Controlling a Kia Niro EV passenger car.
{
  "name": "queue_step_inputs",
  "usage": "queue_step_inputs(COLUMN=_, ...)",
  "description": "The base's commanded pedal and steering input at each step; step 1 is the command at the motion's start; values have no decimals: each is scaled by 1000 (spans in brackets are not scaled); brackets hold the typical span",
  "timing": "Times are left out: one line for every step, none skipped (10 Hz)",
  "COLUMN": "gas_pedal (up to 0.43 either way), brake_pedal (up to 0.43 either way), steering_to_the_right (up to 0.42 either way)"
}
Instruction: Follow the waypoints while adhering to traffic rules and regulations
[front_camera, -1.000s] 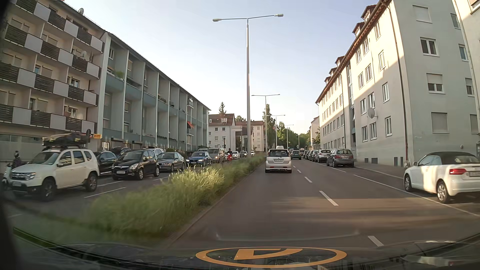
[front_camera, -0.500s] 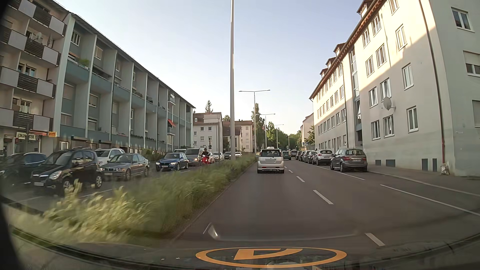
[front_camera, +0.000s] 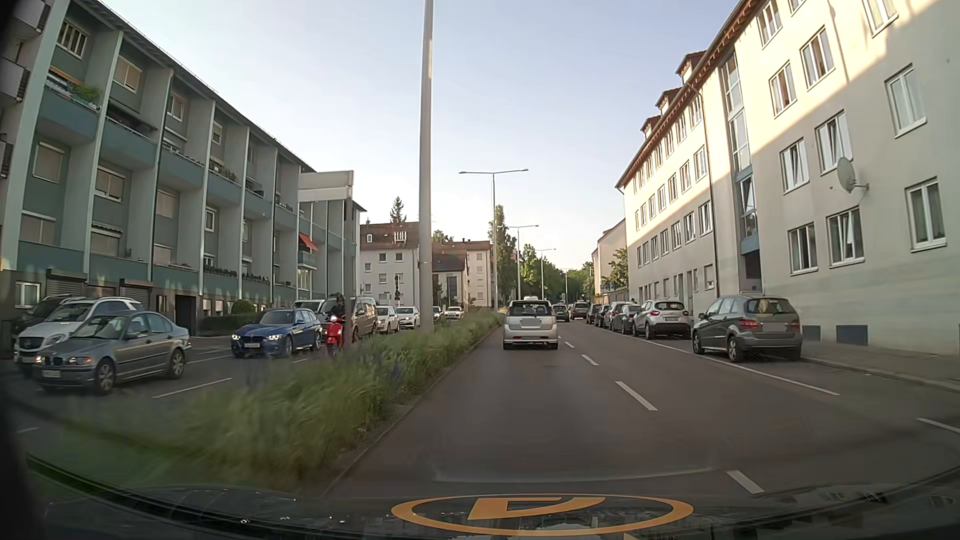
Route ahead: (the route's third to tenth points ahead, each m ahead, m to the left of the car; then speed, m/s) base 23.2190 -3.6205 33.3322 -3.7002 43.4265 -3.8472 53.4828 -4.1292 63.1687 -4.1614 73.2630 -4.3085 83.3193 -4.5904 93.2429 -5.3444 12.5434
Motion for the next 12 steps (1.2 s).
queue_step_inputs(gas_pedal=228, brake_pedal=0, steering_to_the_right=3)
queue_step_inputs(gas_pedal=240, brake_pedal=0, steering_to_the_right=0)
queue_step_inputs(gas_pedal=240, brake_pedal=0, steering_to_the_right=-1)
queue_step_inputs(gas_pedal=240, brake_pedal=0, steering_to_the_right=-1)
queue_step_inputs(gas_pedal=240, brake_pedal=0, steering_to_the_right=-2)
queue_step_inputs(gas_pedal=240, brake_pedal=0, steering_to_the_right=-4)
queue_step_inputs(gas_pedal=240, brake_pedal=0, steering_to_the_right=-4)
queue_step_inputs(gas_pedal=240, brake_pedal=0, steering_to_the_right=-4)
queue_step_inputs(gas_pedal=240, brake_pedal=0, steering_to_the_right=-4)
queue_step_inputs(gas_pedal=240, brake_pedal=0, steering_to_the_right=-4)
queue_step_inputs(gas_pedal=240, brake_pedal=0, steering_to_the_right=-4)
queue_step_inputs(gas_pedal=240, brake_pedal=0, steering_to_the_right=-4)
